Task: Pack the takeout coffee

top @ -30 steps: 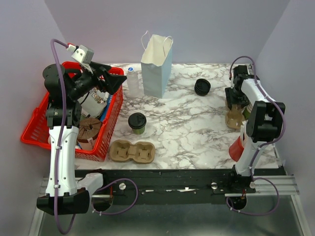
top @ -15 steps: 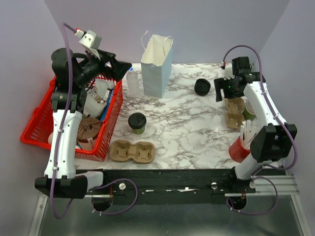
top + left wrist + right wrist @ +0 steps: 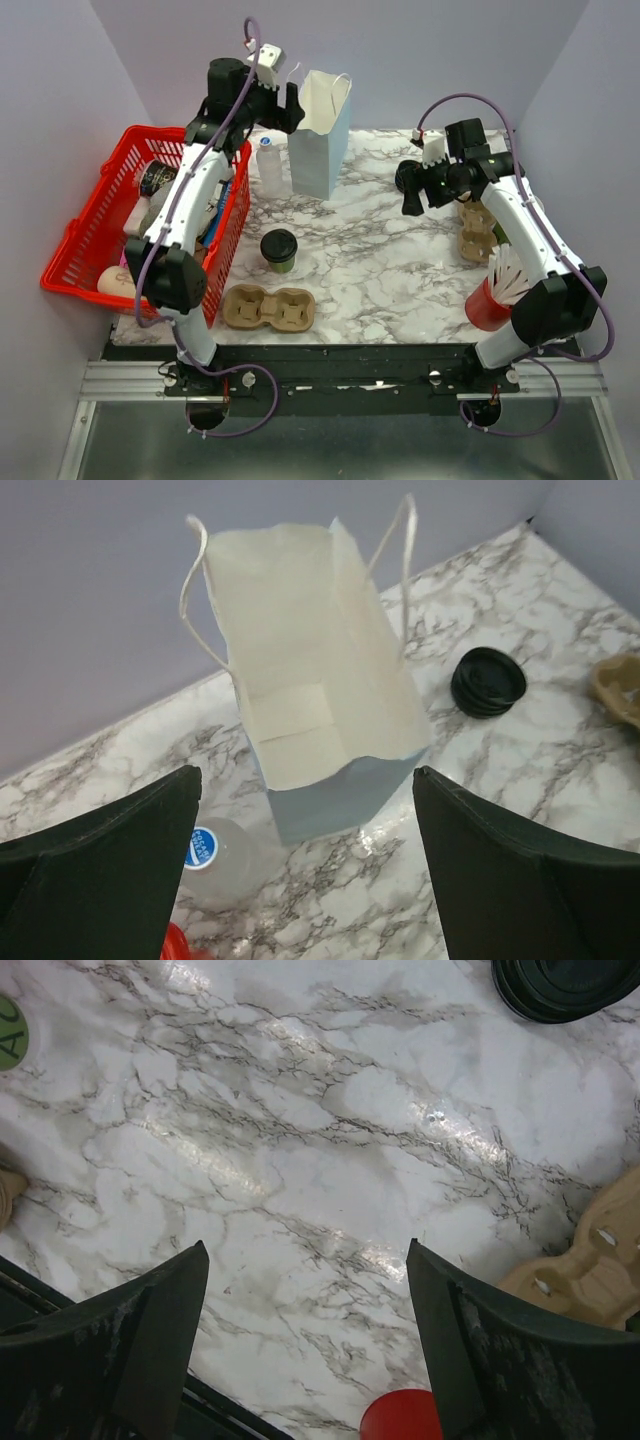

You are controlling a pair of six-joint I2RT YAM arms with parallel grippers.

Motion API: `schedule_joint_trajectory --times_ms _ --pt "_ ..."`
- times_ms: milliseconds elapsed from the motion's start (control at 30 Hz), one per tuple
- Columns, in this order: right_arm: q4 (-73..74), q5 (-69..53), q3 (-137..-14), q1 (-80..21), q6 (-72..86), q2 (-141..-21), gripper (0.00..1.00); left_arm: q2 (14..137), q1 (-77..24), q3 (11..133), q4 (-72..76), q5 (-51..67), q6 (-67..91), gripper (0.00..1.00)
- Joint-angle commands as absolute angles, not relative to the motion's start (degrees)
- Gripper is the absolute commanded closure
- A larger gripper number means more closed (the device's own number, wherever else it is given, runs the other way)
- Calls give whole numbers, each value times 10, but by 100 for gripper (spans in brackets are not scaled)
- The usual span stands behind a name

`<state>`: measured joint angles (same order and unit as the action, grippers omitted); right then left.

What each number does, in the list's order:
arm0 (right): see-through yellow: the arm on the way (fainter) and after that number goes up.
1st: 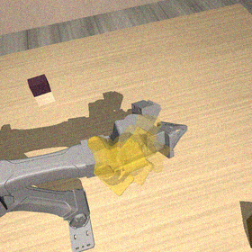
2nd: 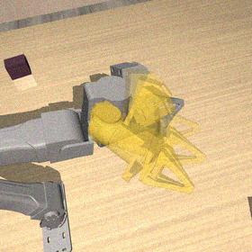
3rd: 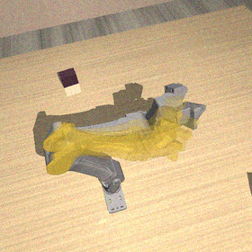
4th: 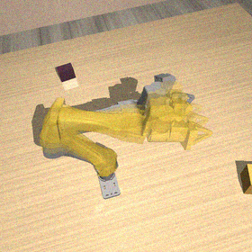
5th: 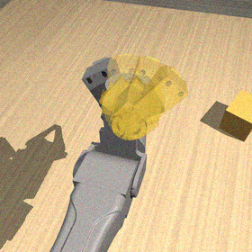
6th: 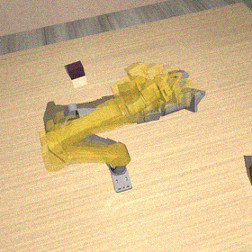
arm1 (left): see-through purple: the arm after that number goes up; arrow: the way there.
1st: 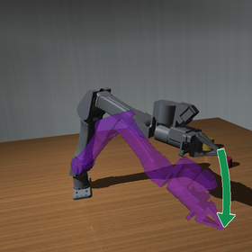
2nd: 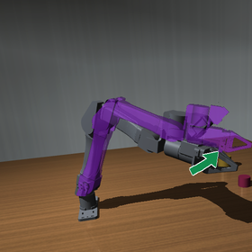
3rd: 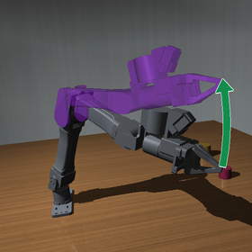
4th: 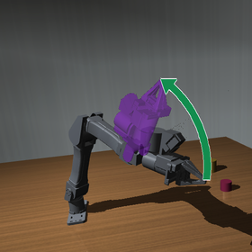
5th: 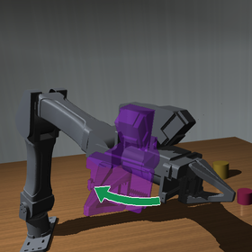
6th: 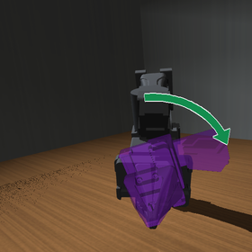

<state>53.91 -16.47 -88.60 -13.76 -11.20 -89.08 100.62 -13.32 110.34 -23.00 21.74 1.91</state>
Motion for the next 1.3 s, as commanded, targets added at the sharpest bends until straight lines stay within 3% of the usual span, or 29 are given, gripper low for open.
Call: schedule_joint_trajectory --times_ms 0,233,667,733,867,933,1000,1200,1267 --pt "533 -205 -878 -135 -109 -878 11 1081 -149 1175 -235 115 3 6" --pt "541 -213 -882 -135 -131 -874 11 1184 -162 1254 -224 87 -16 11" --pt "540 -171 -869 -135 -155 -872 10 1204 -178 1261 -249 75 -18 46" --pt "541 -168 -870 -135 -157 -868 10 1198 -178 1251 -250 82 -15 48" --pt "547 -162 -860 -135 -182 -847 10 1184 -179 1225 -255 102 -11 61" --pt "555 -161 -851 -135 -204 -837 10 1181 -180 1220 -256 105 -13 63" --pt "567 -178 -837 -135 -236 -824 10 1180 -181 1216 -258 109 -14 77" --pt "645 -197 -763 -141 -349 -775 12 1173 -183 1225 -260 150 -3 90" --pt "661 -188 -713 -143 -380 -755 13 1160 -185 1225 -254 155 -2 100"
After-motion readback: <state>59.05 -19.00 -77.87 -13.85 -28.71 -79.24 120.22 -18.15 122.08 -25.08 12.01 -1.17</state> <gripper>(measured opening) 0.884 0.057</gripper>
